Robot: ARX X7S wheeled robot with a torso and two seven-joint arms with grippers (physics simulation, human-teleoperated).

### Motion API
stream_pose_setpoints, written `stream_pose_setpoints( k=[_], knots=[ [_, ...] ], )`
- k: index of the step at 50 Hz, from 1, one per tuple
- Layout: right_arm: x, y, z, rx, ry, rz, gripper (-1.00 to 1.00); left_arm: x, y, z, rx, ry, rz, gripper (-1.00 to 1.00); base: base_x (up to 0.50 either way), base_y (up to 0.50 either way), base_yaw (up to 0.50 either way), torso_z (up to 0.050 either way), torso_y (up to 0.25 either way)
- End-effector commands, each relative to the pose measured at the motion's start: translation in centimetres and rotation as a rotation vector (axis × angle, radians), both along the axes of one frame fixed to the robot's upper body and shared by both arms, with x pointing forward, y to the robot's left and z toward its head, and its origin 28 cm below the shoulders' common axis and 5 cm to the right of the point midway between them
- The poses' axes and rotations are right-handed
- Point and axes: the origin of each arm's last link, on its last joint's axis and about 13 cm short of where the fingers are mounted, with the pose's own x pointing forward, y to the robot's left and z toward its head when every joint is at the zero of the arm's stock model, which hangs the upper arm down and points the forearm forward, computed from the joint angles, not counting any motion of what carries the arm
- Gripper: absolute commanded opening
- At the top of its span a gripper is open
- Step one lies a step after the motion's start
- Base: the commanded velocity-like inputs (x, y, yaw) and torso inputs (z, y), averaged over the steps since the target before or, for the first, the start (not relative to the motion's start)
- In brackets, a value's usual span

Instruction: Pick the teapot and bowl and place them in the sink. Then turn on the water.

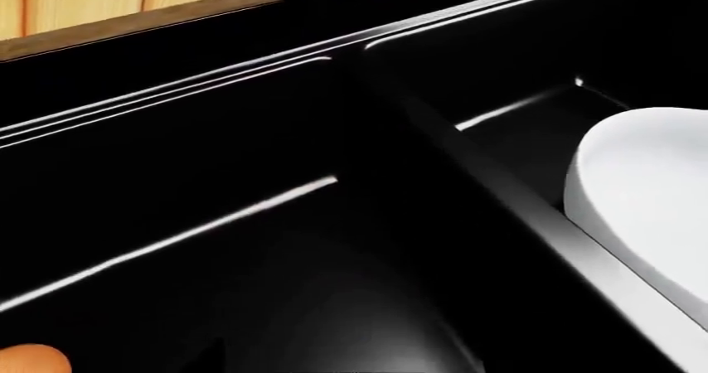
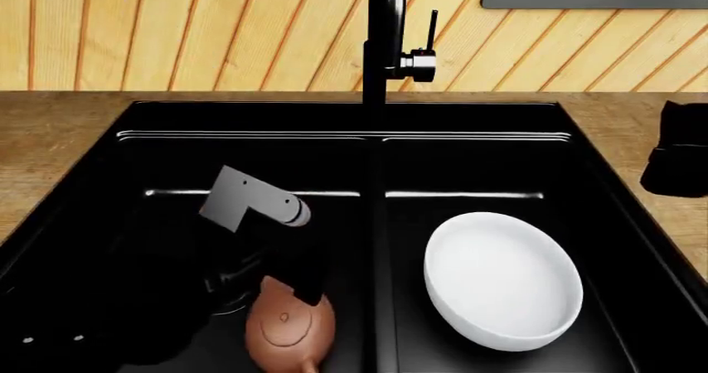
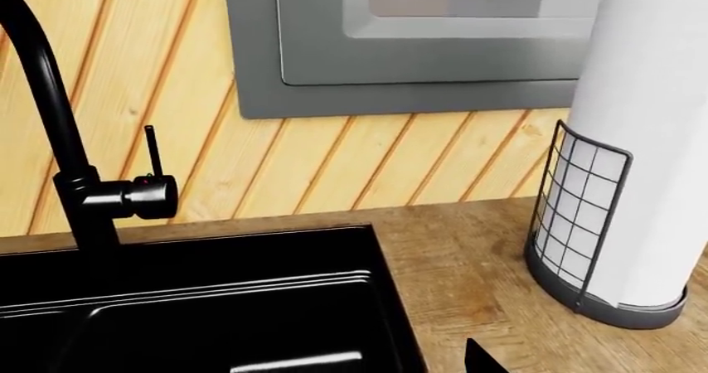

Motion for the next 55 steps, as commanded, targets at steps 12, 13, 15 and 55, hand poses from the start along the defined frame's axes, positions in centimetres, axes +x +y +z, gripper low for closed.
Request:
stream_pose_setpoints(
  k=[12,13,15,55],
  knots=[
    [4.6,2.0,0.3,0.034,-0.008,0.076,1.0,-1.5,2.5,5.3,-0.232,-0.07,0.106,1.0,0.0,0.0,0.0,0.0,0.0],
    [5.2,2.1,0.5,0.04,-0.015,0.08,1.0,-1.6,2.8,5.7,-0.251,-0.078,0.117,1.0,0.0,0.0,0.0,0.0,0.0],
    [6.4,2.3,0.7,0.053,-0.032,0.084,1.0,-1.9,3.3,6.5,-0.285,-0.095,0.137,1.0,0.0,0.0,0.0,0.0,0.0],
    [25.9,3.8,5.9,-0.079,-0.358,0.218,1.0,-7.3,7.7,19.6,-0.543,-0.252,0.231,1.0,0.0,0.0,0.0,0.0,0.0]
  ],
)
